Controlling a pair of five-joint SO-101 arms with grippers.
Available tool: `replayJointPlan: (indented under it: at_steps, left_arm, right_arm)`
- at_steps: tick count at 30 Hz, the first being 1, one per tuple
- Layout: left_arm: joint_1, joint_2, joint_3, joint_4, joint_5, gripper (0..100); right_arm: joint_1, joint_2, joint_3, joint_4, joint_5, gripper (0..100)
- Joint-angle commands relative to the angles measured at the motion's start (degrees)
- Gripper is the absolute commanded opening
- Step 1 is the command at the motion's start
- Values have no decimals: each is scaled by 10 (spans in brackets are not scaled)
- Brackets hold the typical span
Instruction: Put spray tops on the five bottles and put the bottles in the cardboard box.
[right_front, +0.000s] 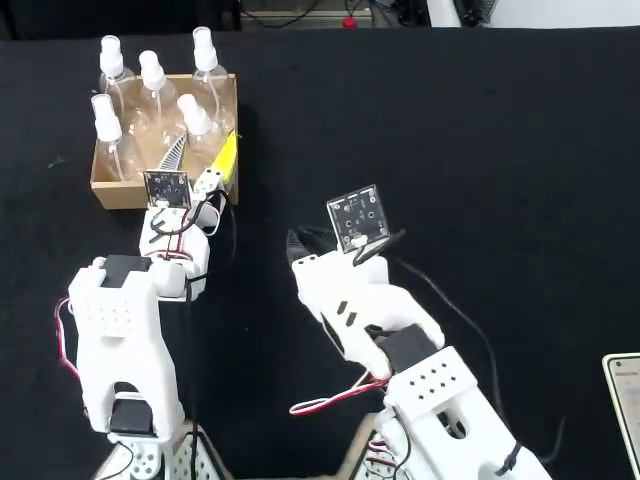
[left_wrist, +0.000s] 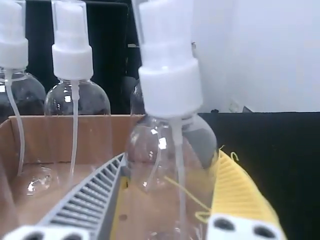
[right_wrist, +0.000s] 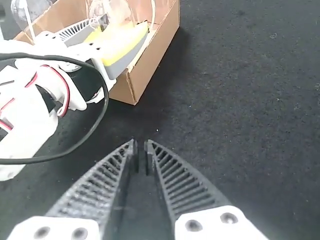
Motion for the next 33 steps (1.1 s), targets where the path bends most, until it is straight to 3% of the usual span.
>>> replayJointPlan:
  at_steps: [1, 5, 10, 21, 33]
  left_arm:
    - [-4, -12, 0, -1, 2, 229]
    - [-2, -13, 0, -1, 1, 241]
    - [-4, -13, 1, 4, 1, 345]
    - [-7, -16, 6, -2, 1, 345]
    - [-15, -153, 98, 4, 3, 345]
  right_arm:
    - [-5, -14, -7, -17, 3, 29]
    - [-5, -14, -7, -17, 3, 29]
    - [-5, -14, -7, -17, 3, 29]
    - [-5, -14, -7, -17, 3, 29]
    - [-4, -14, -7, -17, 3, 29]
